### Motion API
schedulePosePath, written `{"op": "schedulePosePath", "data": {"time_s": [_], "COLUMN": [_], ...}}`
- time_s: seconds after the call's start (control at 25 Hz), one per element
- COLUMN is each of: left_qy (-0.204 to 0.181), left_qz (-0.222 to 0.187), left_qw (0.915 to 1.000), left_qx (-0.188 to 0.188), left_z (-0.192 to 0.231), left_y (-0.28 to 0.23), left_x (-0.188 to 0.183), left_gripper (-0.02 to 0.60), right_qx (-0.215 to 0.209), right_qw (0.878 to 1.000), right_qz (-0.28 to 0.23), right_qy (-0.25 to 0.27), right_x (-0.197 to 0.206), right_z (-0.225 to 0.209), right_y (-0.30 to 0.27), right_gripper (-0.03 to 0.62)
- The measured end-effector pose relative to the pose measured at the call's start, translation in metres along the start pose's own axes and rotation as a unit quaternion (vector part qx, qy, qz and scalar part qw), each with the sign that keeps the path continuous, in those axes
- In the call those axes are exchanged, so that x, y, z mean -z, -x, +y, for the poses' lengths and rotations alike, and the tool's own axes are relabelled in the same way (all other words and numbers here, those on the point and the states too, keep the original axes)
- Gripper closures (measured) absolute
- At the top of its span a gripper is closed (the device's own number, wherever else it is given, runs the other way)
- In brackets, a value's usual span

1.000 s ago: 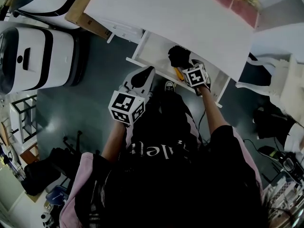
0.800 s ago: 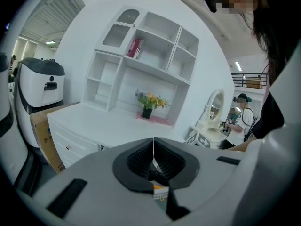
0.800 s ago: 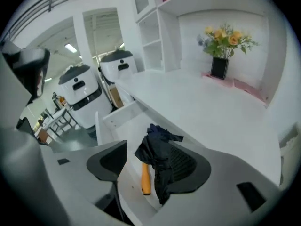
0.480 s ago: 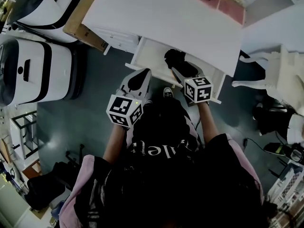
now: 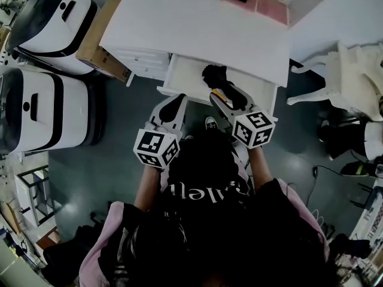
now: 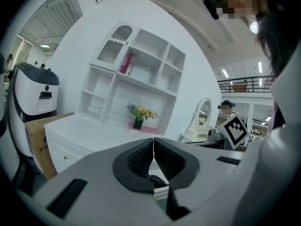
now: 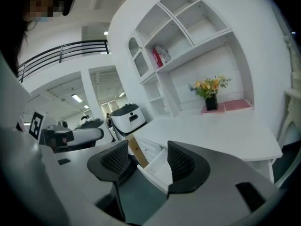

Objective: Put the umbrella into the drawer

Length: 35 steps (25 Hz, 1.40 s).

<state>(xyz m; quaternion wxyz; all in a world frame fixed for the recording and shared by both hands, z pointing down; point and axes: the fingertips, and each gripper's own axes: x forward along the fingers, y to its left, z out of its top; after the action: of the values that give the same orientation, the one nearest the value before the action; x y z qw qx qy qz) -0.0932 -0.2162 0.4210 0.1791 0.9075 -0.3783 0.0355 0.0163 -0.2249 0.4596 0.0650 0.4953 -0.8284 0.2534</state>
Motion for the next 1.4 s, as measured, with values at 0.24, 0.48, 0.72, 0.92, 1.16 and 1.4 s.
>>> {"op": "schedulePosePath", "data": {"time_s": [0.24, 0.48, 0.72, 0.92, 1.16, 1.4], "left_qy": [0.011, 0.023, 0.022, 0.013, 0.014, 0.006], "left_qz": [-0.001, 0.008, -0.003, -0.006, -0.008, -0.006], "left_qw": [0.9994, 0.9979, 0.997, 0.9972, 0.9977, 0.9969], "left_qx": [0.032, 0.06, 0.075, 0.073, 0.066, 0.078], "left_z": [-0.012, -0.038, -0.061, -0.072, -0.105, -0.177], "left_y": [0.027, 0.032, 0.033, 0.039, 0.042, 0.053], "left_x": [0.009, 0.023, 0.021, 0.019, 0.023, 0.036], "left_gripper": [0.565, 0.565, 0.565, 0.565, 0.565, 0.565], "right_qx": [0.02, 0.04, 0.042, 0.055, 0.054, 0.055], "right_qw": [0.998, 0.997, 0.997, 0.995, 0.995, 0.994], "right_qz": [-0.057, -0.057, -0.06, -0.073, -0.074, -0.071], "right_qy": [-0.035, -0.021, -0.034, -0.041, -0.047, -0.056], "right_x": [-0.007, 0.005, 0.013, 0.013, 0.026, 0.054], "right_z": [0.034, 0.053, 0.053, 0.052, 0.048, 0.041], "right_y": [0.038, 0.072, 0.089, 0.103, 0.144, 0.208], "right_gripper": [0.309, 0.309, 0.319, 0.494, 0.498, 0.514]}}
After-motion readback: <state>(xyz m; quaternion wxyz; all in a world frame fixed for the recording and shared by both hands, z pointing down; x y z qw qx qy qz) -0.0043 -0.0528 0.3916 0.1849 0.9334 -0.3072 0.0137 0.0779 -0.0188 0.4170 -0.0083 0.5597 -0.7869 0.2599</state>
